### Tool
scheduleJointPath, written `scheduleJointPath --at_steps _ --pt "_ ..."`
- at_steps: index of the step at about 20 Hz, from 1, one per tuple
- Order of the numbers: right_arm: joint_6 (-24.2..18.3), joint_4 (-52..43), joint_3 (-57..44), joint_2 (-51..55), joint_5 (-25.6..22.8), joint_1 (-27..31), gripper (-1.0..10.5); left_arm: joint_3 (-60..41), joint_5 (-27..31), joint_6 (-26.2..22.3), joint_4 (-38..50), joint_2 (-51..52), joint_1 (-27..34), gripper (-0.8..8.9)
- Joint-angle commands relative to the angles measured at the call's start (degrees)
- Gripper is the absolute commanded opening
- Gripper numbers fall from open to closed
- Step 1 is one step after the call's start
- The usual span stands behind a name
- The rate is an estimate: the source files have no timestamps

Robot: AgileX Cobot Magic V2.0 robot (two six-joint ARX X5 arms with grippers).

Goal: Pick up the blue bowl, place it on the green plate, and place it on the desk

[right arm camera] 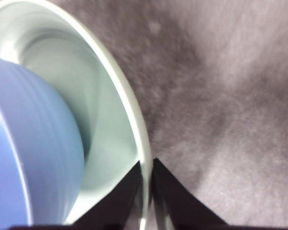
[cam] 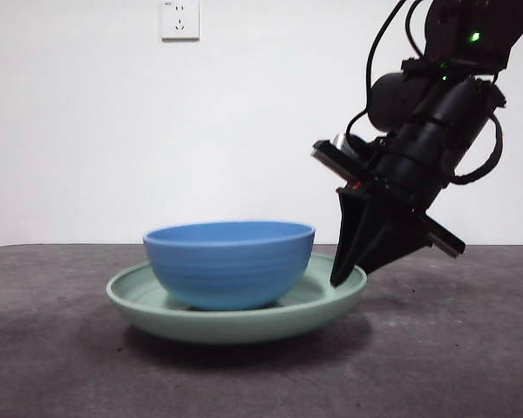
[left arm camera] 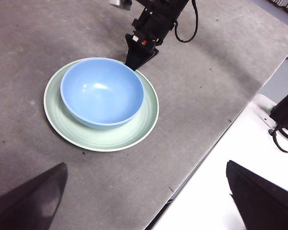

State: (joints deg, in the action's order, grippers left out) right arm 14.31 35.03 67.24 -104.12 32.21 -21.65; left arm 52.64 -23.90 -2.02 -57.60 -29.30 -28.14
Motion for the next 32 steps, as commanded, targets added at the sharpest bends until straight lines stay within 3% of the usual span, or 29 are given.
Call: scheduleJointPath --at_steps 1,4,7,9,11,15,17,19,21,27,32 --pt "0.9 -0.2 1.1 -2.1 0.6 -0.2 0.1 0.7 -0.2 0.1 0.6 -0.2 -0.2 5.31" --pt "0.3 -0.1 1.1 -2.6 0.6 -0.3 0.4 0.7 -0.2 0.1 0.5 -0.2 -0.2 5.31" --pt "0.3 -0.1 1.1 -2.6 0.6 -0.3 2.1 0.7 -0.2 0.1 0.5 -0.2 -0.2 5.31" --pt "0.2 -0.3 1.1 -2.6 0.6 -0.3 2.7 0.7 -0.2 0.1 0.5 -0.2 -0.2 5.31" --pt "0.0 -0.5 1.2 -2.2 0.1 -0.1 2.8 0.7 -0.2 0.1 0.5 -0.2 -0.2 5.31" --pt "-0.2 0.0 1.9 2.3 -5.5 0.9 2.8 0.7 -0.2 0.1 0.6 -0.2 -0.2 5.31" --pt "-0.3 0.4 1.9 6.3 -6.0 1.6 3.1 0.7 -0.2 0.1 0.6 -0.2 -0.2 5.31" --pt "-0.3 3.1 1.9 11.5 -8.8 1.7 4.9 0.7 -0.2 0.1 0.6 -0.2 -0.2 5.31" --pt "-1.2 8.4 1.9 17.4 -10.8 1.6 5.8 0.7 -0.2 0.1 0.6 -0.2 -0.3 5.31" --pt "-5.2 26.9 1.8 36.9 -22.9 -1.8 6.0 0.7 -0.2 0.1 0.6 -0.2 -0.3 5.31" --pt "-4.2 31.8 0.9 51.5 -23.3 -5.4 6.0 0.7 -0.2 0.2 0.6 -0.2 -0.3 5.31"
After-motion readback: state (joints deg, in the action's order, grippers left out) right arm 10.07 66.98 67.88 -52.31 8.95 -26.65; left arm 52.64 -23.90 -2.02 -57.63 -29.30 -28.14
